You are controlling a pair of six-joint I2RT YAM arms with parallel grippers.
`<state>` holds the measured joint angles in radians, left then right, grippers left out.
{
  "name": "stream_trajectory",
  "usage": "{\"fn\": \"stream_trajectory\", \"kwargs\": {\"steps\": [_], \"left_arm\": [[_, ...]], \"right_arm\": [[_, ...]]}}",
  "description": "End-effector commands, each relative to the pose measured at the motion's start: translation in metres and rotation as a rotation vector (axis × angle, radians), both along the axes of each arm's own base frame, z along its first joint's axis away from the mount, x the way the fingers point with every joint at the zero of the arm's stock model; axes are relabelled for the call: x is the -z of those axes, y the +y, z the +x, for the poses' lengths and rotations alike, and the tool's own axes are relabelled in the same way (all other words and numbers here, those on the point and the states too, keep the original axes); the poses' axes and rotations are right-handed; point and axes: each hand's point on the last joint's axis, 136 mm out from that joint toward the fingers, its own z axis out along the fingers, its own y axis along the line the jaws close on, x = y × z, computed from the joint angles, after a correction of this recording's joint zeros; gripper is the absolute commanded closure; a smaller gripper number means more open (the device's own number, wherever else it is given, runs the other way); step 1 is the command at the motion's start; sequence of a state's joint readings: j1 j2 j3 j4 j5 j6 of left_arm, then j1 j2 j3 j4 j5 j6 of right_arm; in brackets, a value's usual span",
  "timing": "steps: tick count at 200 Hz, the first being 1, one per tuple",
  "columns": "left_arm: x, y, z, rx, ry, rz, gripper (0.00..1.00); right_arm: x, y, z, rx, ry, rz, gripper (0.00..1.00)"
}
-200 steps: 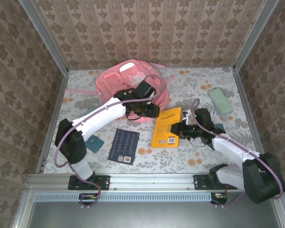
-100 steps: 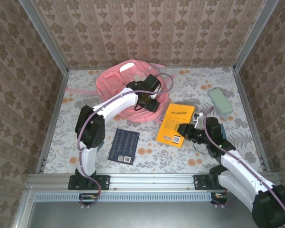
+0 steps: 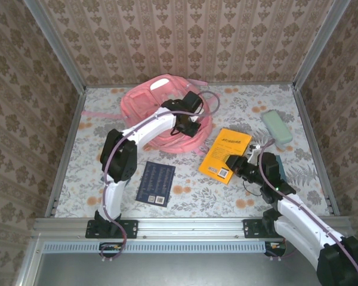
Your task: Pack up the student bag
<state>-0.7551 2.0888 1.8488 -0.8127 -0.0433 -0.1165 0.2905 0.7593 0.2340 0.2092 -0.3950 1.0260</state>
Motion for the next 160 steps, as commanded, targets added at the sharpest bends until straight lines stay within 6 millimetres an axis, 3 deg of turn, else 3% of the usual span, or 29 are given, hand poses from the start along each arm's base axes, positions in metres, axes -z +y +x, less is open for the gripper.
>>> {"fn": "stream_trajectory", "kwargs": {"steps": [1,37,69,76,118,160], "left_arm": [[-0.076,0.003,0.016,-0.051,-0.154,-0.089,1.00],[-0.146,0.009,0.023,-0.101,-0.283,-0.170,1.00],[-0.188,0.012,0.029,-0.144,-0.349,-0.218,1.00],[-0.193,0.012,0.030,-0.150,-0.356,-0.226,1.00],[-0.218,0.009,0.030,-0.170,-0.379,-0.306,1.00],[-0.224,0.003,0.024,-0.165,-0.353,-0.359,1.00]], "right_arm": [[-0.060,0.004,0.028,0.028,-0.200,0.079,1.00],[-0.092,0.025,0.065,-0.005,-0.259,0.125,1.00],[-0.106,0.053,0.112,-0.015,-0.270,0.201,1.00],[-0.112,0.060,0.121,-0.017,-0.283,0.227,1.00],[-0.099,0.095,0.188,0.021,-0.254,0.313,1.00],[-0.090,0.123,0.240,0.076,-0.250,0.371,1.00]]}}
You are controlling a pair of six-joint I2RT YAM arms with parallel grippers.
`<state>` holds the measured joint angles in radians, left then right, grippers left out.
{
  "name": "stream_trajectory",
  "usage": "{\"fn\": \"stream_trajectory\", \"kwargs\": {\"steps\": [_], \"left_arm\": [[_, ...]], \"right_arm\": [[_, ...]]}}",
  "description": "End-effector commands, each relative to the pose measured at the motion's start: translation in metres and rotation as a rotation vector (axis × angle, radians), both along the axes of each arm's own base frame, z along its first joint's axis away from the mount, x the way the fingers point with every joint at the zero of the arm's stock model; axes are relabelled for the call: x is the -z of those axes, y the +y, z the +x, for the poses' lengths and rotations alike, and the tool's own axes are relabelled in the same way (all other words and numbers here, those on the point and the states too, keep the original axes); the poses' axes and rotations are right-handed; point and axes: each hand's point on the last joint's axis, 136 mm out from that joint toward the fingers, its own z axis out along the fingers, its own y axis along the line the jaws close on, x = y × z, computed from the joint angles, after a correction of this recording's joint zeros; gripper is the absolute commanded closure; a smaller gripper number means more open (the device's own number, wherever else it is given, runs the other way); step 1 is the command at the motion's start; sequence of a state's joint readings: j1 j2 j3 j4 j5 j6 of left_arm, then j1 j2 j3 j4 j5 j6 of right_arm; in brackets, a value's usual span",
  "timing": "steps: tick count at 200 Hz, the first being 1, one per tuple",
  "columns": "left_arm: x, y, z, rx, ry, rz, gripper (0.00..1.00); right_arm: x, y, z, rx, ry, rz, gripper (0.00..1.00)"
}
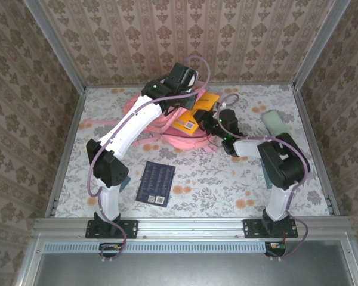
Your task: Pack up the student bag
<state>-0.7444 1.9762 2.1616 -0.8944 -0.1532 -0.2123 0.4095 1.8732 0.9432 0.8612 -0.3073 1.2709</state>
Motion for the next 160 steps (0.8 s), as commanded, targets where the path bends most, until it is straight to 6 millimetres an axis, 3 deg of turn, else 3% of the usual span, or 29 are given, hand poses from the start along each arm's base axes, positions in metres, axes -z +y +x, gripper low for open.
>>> {"fn": "stream_trajectory", "kwargs": {"steps": [1,42,81,100,128,160], "left_arm": [[-0.057,-0.002,-0.006,-0.002,-0.081,-0.140,1.00],[-0.053,-0.006,-0.012,0.004,-0.053,-0.151,1.00],[-0.054,-0.007,-0.016,0.014,-0.048,-0.159,1.00],[-0.051,-0.007,-0.017,0.013,-0.042,-0.156,1.00],[-0.041,-0.005,-0.016,0.003,-0.027,-0.140,1.00],[-0.030,-0.001,-0.012,-0.013,-0.007,-0.135,1.00]], "right_arm": [[-0.055,0.010,0.031,0.063,-0.162,0.133,1.00],[-0.033,0.016,0.064,0.182,-0.119,0.105,1.00],[0.011,0.021,0.098,0.252,0.007,0.024,1.00],[0.030,0.027,0.105,0.231,0.083,-0.031,0.75],[0.032,0.025,0.097,0.216,0.098,-0.049,0.49],[0.027,0.015,0.073,0.196,0.116,-0.109,0.44]]}}
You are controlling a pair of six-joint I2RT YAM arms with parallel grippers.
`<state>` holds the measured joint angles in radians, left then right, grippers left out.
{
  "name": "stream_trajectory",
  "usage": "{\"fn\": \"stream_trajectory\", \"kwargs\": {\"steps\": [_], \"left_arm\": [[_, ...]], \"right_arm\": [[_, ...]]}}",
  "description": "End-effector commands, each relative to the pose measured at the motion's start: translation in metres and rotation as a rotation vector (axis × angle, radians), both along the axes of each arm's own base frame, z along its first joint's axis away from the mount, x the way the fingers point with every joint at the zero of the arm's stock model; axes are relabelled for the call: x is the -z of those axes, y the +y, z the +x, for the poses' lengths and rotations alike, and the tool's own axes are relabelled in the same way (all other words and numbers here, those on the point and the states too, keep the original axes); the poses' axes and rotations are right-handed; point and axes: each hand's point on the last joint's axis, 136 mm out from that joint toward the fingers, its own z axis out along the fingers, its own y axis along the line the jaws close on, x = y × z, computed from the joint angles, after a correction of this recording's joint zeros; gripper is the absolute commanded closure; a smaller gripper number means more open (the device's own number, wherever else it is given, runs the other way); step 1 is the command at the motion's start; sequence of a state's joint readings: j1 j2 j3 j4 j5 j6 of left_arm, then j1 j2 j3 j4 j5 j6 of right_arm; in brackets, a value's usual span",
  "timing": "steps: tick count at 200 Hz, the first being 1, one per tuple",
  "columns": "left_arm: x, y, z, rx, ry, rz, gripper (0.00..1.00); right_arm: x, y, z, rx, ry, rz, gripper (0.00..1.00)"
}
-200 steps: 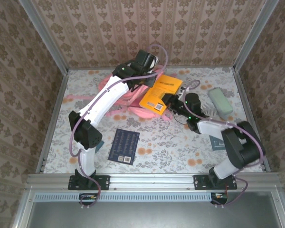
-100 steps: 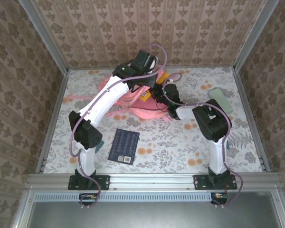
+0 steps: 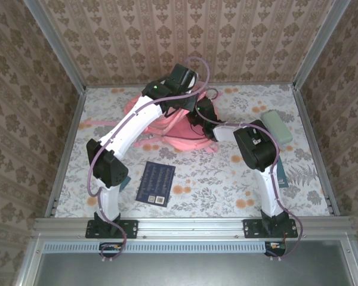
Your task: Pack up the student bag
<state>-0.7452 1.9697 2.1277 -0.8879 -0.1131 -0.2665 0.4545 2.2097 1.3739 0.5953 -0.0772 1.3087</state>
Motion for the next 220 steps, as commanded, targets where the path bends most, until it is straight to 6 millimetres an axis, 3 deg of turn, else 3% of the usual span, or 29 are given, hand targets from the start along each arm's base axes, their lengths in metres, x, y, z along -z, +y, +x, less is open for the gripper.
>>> {"fn": "stream_trajectory", "kwargs": {"steps": [1,67,112,140,155,163,168,188,201,220], "left_arm": [[-0.039,0.003,-0.005,-0.008,-0.062,-0.097,1.00],[-0.018,0.012,0.003,-0.035,-0.021,-0.087,1.00],[0.009,0.018,-0.002,-0.051,0.053,-0.086,1.00],[0.014,0.024,-0.009,-0.063,0.074,-0.116,0.88],[0.016,0.031,-0.014,-0.079,0.089,-0.130,0.76],[0.017,0.037,-0.016,-0.092,0.099,-0.140,0.69],[0.017,0.040,-0.019,-0.099,0.105,-0.146,0.67],[0.019,0.059,-0.029,-0.130,0.130,-0.172,0.58],[0.022,0.075,-0.037,-0.150,0.145,-0.176,0.49],[0.030,0.102,-0.053,-0.188,0.167,-0.159,0.44]], "right_arm": [[-0.037,-0.012,-0.014,0.005,-0.035,-0.023,0.44],[-0.038,-0.034,-0.081,-0.067,0.020,-0.098,0.44],[-0.045,-0.055,-0.141,-0.197,0.020,-0.342,0.45],[-0.040,-0.070,-0.180,-0.257,0.028,-0.486,0.48],[-0.035,-0.071,-0.200,-0.299,0.041,-0.533,0.50],[-0.027,-0.069,-0.211,-0.328,0.059,-0.552,0.51],[-0.035,-0.067,-0.218,-0.341,0.036,-0.556,0.51],[-0.031,-0.058,-0.242,-0.388,0.030,-0.620,0.52],[-0.029,-0.050,-0.255,-0.404,0.024,-0.626,0.52],[-0.024,-0.034,-0.273,-0.432,0.021,-0.633,0.54]]}}
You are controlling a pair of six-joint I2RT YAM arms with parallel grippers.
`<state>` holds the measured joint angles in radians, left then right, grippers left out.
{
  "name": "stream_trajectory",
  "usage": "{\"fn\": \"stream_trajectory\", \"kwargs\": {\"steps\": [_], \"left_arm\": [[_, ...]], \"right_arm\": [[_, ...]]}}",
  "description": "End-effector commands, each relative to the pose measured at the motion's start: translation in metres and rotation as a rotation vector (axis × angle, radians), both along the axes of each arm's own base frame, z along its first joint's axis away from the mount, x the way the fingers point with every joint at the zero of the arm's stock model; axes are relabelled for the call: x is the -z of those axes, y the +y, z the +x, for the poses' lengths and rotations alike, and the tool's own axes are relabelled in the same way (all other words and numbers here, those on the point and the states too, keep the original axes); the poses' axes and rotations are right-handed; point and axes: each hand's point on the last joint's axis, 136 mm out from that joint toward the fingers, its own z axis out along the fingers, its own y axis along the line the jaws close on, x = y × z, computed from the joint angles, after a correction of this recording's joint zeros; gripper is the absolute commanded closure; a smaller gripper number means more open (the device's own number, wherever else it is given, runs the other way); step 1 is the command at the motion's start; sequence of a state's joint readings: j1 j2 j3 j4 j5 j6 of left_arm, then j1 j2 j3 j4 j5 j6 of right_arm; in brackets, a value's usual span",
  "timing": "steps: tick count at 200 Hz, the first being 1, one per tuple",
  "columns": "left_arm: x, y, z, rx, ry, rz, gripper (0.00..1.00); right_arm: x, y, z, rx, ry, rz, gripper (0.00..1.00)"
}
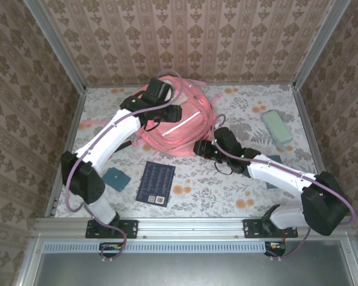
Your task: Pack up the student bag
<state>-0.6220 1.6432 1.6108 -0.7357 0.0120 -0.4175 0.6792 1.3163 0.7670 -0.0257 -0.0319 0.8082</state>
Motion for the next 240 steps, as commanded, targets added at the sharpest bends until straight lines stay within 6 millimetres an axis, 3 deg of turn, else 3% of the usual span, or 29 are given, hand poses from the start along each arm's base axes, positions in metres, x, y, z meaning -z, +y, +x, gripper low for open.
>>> {"fn": "stream_trajectory", "kwargs": {"steps": [1,34,59,63,93,129,168,202,240], "left_arm": [[-0.002,0.026,-0.019,-0.040,0.024,-0.026,0.44],[0.041,0.077,-0.052,-0.122,0.140,-0.009,0.42],[0.076,0.104,-0.086,-0.172,0.233,0.010,0.41],[0.080,0.107,-0.092,-0.178,0.245,0.013,0.41],[0.121,0.131,-0.129,-0.261,0.381,-0.012,0.37],[0.160,0.130,-0.168,-0.295,0.535,-0.081,0.38],[0.192,0.132,-0.190,-0.325,0.647,-0.080,0.38],[0.212,0.119,-0.199,-0.313,0.733,-0.132,0.40],[0.210,0.096,-0.193,-0.308,0.727,-0.258,0.43]], "right_arm": [[0.012,0.003,-0.023,-0.016,0.003,-0.081,0.54],[0.031,0.028,-0.049,-0.025,0.057,-0.096,0.56],[0.040,0.045,-0.065,-0.024,0.074,-0.097,0.59],[0.049,0.047,-0.067,-0.025,0.091,-0.118,0.60],[0.067,0.069,-0.088,-0.043,0.132,-0.127,0.61],[0.091,0.090,-0.107,-0.065,0.187,-0.118,0.65],[0.103,0.111,-0.116,-0.095,0.208,-0.133,0.65],[0.102,0.113,-0.113,-0.076,0.204,-0.135,0.64],[0.099,0.099,-0.106,-0.043,0.195,-0.168,0.62]]}}
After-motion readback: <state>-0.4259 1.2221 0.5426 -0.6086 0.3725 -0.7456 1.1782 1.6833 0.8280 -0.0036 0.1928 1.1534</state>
